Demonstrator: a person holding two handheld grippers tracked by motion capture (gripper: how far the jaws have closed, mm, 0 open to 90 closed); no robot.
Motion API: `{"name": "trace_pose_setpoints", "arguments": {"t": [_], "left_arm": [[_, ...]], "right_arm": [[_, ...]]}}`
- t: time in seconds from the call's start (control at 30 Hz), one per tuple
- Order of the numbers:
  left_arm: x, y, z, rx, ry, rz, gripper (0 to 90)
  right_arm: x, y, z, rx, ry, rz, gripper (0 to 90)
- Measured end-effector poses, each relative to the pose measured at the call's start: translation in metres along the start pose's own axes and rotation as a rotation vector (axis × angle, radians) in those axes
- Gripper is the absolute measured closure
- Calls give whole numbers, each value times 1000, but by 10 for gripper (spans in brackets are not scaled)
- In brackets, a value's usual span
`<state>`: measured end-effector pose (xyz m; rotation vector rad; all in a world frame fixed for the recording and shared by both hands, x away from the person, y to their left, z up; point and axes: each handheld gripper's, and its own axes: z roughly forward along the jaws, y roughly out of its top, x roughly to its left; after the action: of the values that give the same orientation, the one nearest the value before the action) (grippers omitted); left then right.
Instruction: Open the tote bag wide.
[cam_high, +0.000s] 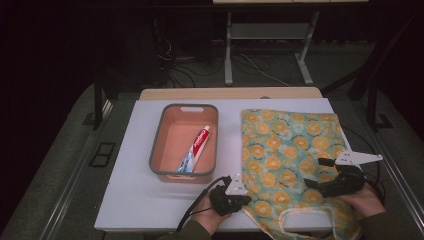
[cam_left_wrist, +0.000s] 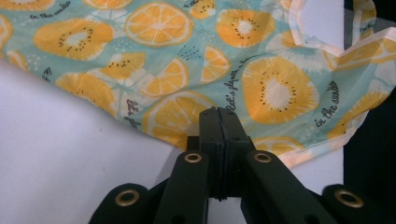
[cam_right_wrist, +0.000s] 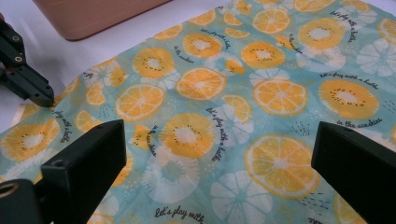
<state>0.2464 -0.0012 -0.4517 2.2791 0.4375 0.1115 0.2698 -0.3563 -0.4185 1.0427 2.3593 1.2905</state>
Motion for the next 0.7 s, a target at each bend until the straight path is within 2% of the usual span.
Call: {"name": "trace_pose_setpoints", "arguments": {"t": [0.07, 0.1, 0.2, 0.3, 0.4, 0.47, 0.5, 0.53, 0.63, 0.7], "left_arm": [[1, 1, -2, -7, 41, 8, 895], [3, 1, -4, -15, 65, -2, 896], [13, 0, -10, -36, 135, -48, 896], [22, -4, -15, -44, 175, -93, 896], [24, -6, -16, -54, 162, -114, 893], [23, -6, -16, -63, 145, -119, 870], [22, -6, -17, -68, 146, -116, 803], [21, -6, -19, -68, 141, -111, 747], [19, -7, -27, -93, 116, -127, 627], [19, -7, -31, -111, 94, -131, 567]], "right_arm": [[0, 0, 0, 0, 0, -2, 30], [0, 0, 0, 0, 0, -2, 31], [1, 1, 0, 1, 0, -4, 31], [4, 1, 1, 8, 8, -14, 31], [8, 0, 4, 34, 26, -33, 49], [12, -1, 7, 60, 63, -46, 60], [15, -1, 9, 80, 78, -56, 79], [18, -2, 10, 101, 103, -75, 154], [29, -7, 16, 168, 151, -131, 188], [34, -10, 20, 209, 160, -172, 226]]}}
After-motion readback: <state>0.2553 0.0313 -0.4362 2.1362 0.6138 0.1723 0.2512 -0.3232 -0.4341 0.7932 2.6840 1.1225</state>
